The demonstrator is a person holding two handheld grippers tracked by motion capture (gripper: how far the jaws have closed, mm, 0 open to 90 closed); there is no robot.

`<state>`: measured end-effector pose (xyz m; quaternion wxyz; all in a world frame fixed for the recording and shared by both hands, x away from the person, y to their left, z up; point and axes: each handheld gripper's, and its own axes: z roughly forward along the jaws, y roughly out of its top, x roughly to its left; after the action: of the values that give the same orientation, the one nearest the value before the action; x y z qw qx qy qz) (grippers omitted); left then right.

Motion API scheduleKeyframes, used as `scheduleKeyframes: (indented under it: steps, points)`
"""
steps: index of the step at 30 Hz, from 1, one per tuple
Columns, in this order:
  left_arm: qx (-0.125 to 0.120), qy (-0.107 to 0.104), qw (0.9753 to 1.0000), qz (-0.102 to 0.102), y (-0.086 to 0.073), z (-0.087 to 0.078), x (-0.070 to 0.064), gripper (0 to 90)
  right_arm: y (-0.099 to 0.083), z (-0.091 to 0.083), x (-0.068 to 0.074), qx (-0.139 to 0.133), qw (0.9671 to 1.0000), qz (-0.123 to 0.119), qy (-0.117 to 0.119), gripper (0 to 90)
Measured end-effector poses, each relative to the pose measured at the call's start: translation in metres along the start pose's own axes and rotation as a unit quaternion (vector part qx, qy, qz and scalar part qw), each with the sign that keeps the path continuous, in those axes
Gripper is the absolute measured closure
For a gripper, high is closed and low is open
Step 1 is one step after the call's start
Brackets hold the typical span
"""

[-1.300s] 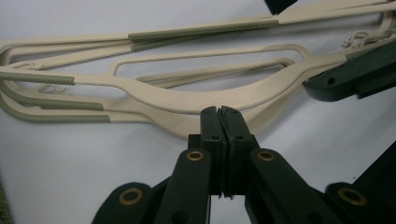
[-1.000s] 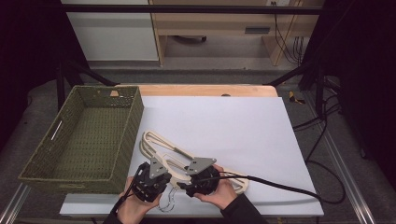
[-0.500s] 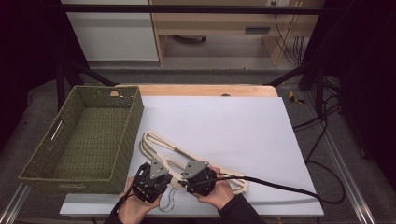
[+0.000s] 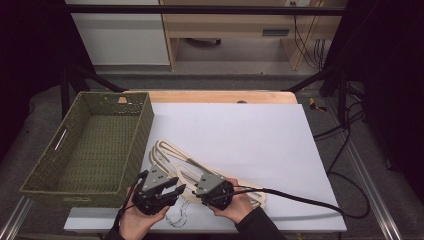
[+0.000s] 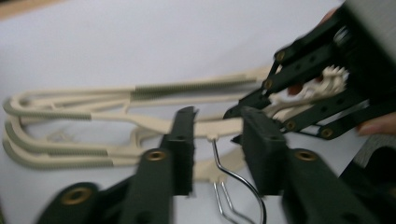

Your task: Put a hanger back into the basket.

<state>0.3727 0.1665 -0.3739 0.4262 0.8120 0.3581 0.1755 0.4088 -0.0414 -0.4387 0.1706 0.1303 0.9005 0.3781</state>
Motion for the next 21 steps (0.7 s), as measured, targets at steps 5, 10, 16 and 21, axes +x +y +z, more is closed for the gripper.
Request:
scheduleKeyframes:
  steps: [5,10,16,21]
  points:
    - [-0.072,0.007,0.9973,0.012,0.006,-0.019,0.010,30.7,0.002,-0.006,-0.004,-0.004,0.9999,-0.006,-0.009,77.7]
    - [-0.102,0.014,0.9947,0.007,0.008,-0.033,0.019,20.8,0.000,-0.013,-0.011,-0.006,0.9998,0.003,-0.020,78.7]
    - [-0.123,0.011,0.9923,-0.010,0.008,-0.043,0.031,12.6,0.000,-0.025,-0.019,-0.010,0.9992,0.007,-0.038,80.6]
    - [-0.129,0.004,0.9916,-0.014,0.006,-0.043,0.039,9.9,-0.002,-0.036,-0.029,-0.016,0.9982,0.018,-0.055,82.7]
